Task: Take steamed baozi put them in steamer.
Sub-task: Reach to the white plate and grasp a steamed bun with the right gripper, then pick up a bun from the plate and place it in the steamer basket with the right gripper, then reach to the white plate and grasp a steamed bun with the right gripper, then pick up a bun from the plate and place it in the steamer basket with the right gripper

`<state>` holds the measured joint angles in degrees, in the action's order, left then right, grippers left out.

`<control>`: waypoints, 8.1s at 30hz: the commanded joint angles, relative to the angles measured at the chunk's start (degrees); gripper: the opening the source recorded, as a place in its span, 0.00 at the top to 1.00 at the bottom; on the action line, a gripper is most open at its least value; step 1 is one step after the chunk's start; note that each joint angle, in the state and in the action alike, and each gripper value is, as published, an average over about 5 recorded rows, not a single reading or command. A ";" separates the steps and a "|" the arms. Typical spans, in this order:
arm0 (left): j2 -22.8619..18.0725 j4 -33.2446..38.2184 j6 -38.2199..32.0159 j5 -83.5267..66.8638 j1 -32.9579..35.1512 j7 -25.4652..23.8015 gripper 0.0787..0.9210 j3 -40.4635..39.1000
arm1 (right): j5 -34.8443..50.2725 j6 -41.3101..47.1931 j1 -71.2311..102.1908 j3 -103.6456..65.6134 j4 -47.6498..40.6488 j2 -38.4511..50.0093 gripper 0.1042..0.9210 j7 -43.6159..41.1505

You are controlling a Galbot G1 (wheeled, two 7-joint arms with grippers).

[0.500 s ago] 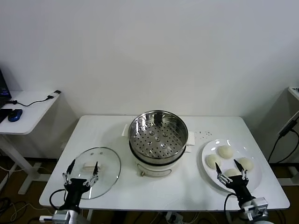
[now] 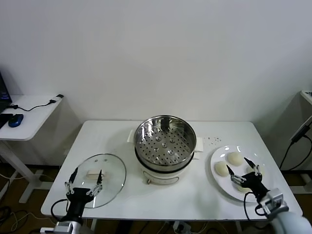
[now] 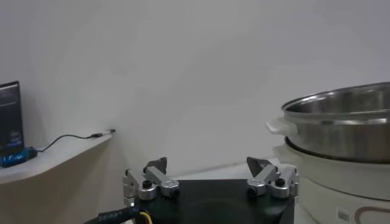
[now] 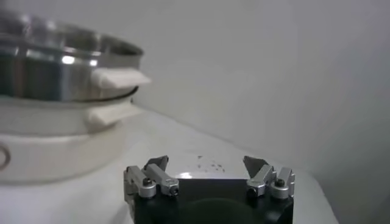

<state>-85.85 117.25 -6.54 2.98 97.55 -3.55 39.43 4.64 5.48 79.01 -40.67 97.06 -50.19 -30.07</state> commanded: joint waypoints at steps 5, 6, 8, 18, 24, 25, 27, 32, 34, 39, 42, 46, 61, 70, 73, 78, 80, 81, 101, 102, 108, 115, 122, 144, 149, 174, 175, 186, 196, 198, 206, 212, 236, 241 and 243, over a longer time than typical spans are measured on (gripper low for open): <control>-0.09 -0.35 0.04 -0.39 -0.09 0.53 0.12 0.11 | -17.02 -4.28 -36.04 27.42 -21.42 27.92 0.12 -32.31; -0.09 -0.38 0.05 -0.39 -0.07 0.55 0.12 0.16 | -17.55 -4.91 -41.10 33.12 -23.16 28.44 0.12 -33.45; -0.06 -0.40 0.08 -0.44 -0.08 0.60 0.12 0.30 | -18.33 -6.31 -52.13 44.77 -26.95 28.84 0.12 -35.24; -0.01 -1.14 0.40 -0.78 -0.75 0.81 0.12 0.77 | -19.83 -7.88 -73.49 69.10 -40.61 18.59 0.12 -39.26; 0.23 -1.54 1.37 -0.86 -1.54 1.26 0.12 0.26 | -19.37 -7.25 -77.40 74.52 -45.73 10.83 0.12 -39.32; 0.21 -1.56 1.43 -0.80 -1.66 1.27 0.12 0.25 | -19.37 -7.26 -77.81 75.22 -46.59 9.65 0.12 -39.34; 0.12 -1.63 1.52 -0.74 -1.80 1.32 0.12 0.26 | -19.39 -7.23 -78.12 76.25 -48.30 7.77 0.12 -39.34; -0.27 -1.80 1.90 -0.93 -2.08 1.35 0.12 0.47 | -19.52 -6.95 -76.87 76.49 -51.22 4.10 0.12 -39.03; -0.41 -2.15 1.95 -0.93 -2.26 1.38 0.12 0.51 | -19.88 -7.07 -76.46 75.91 -52.78 2.69 0.12 -38.71; -0.75 -2.62 1.84 -0.92 -2.16 1.43 0.12 0.55 | -21.64 -8.28 -76.22 73.77 -57.24 -0.50 0.12 -37.86; -0.97 -2.75 1.77 -1.05 -1.99 1.49 0.12 0.69 | -22.34 -8.65 -76.28 73.27 -59.10 -1.62 0.12 -37.93; -0.94 -3.19 1.52 -1.12 -1.81 1.57 0.12 0.99 | -23.25 -8.99 -76.26 72.88 -60.38 -2.49 0.12 -38.27; -1.17 -3.46 1.28 -1.75 -1.22 1.94 0.12 1.30 | -24.64 -9.97 -76.01 71.31 -61.07 -2.75 0.25 -40.07; -1.04 -3.52 1.29 -1.86 -0.85 2.09 0.12 1.38 | -23.59 -11.34 -77.36 71.48 -58.91 -1.46 0.34 -41.11; -0.91 -3.54 1.38 -1.96 -0.69 2.18 0.12 1.38 | -21.08 -13.58 -81.71 76.23 -55.28 0.33 0.34 -42.02; -0.91 -3.47 1.76 -2.19 -0.20 2.57 0.12 1.06 | -17.77 -20.23 -96.70 90.31 -47.60 1.19 0.34 -44.82; -0.95 -3.40 1.72 -2.14 0.08 2.56 0.12 0.96 | -16.82 -23.63 -103.21 95.29 -45.47 0.04 0.34 -45.50; -0.94 -3.36 1.68 -2.12 0.22 2.55 0.12 0.94 | -15.84 -25.07 -106.28 97.54 -44.54 -0.80 0.34 -45.70; -0.38 -3.10 1.78 -1.68 1.87 2.88 0.12 0.43 | -19.98 -41.82 -112.89 105.59 -29.79 -22.51 0.33 -41.60; -0.39 -3.11 1.81 -1.68 1.89 2.90 0.12 0.40 | -21.35 -42.46 -111.61 105.18 -30.01 -23.16 0.33 -41.28; -0.34 -2.91 2.03 -1.60 1.92 3.03 0.12 0.37 | -32.10 -47.46 -104.03 102.35 -34.91 -26.83 0.33 -39.07; -0.63 -2.76 2.27 -1.60 2.05 3.18 0.12 0.36 | -42.82 -51.65 -97.82 98.59 -43.91 -30.01 0.33 -35.92; -0.98 -3.23 2.38 -1.54 1.80 3.25 0.12 -0.01 | -45.72 -52.30 -95.41 96.68 -48.64 -31.24 0.33 -34.92; -0.84 -3.48 2.68 -1.48 1.40 3.61 0.12 -0.12 | -40.00 -48.81 -99.25 93.77 -42.24 -26.32 0.12 -35.06; -0.79 -3.39 2.87 -1.32 1.24 3.55 0.12 -0.34 | -22.97 -39.35 -107.12 99.05 -33.49 -16.50 0.12 -37.11; 0.07 -1.62 2.74 -0.40 1.27 3.51 0.12 -1.76 | 15.51 8.61 -96.63 109.08 -26.02 23.25 0.12 -32.98; 0.08 -1.57 2.78 -0.39 1.26 3.53 0.12 -1.76 | 14.08 8.50 -94.21 107.37 -26.16 23.26 0.12 -33.26; -0.20 -2.18 2.82 0.68 1.47 4.02 0.12 -1.97 | 4.41 6.56 -79.47 95.24 -32.25 15.01 0.12 -33.83; -0.33 -3.18 1.92 2.19 1.33 4.59 0.12 -1.94 | 3.67 5.92 -79.44 94.17 -37.26 8.71 0.12 -33.00; -0.31 -3.30 1.91 2.14 1.31 4.57 0.12 -1.94 | 3.56 5.94 -79.35 94.21 -37.59 8.16 0.12 -32.87; -0.23 -3.56 1.93 1.89 1.18 4.54 0.12 -1.96 | 2.78 5.62 -78.02 93.33 -38.57 6.99 0.12 -32.09; -0.19 -3.51 1.96 1.89 1.17 4.52 0.12 -2.03 | 2.73 5.55 -77.74 92.46 -39.24 6.40 0.12 -32.17; -0.01 -3.14 2.08 1.15 1.50 4.26 0.12 -1.91 | 14.19 5.83 -97.78 103.59 -35.87 10.42 0.41 -34.06; -0.10 -3.61 1.91 1.10 1.13 3.76 0.12 -2.47 | 24.91 6.73 -114.98 115.78 -34.75 8.45 0.41 -34.46; -0.07 -3.63 1.79 1.10 1.05 3.64 0.12 -2.79 | 29.18 7.33 -121.71 120.79 -34.03 6.51 0.41 -34.52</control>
<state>-85.91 113.91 -4.59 4.19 98.78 0.52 37.17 19.75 12.18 -19.30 64.25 61.64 -41.60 -64.29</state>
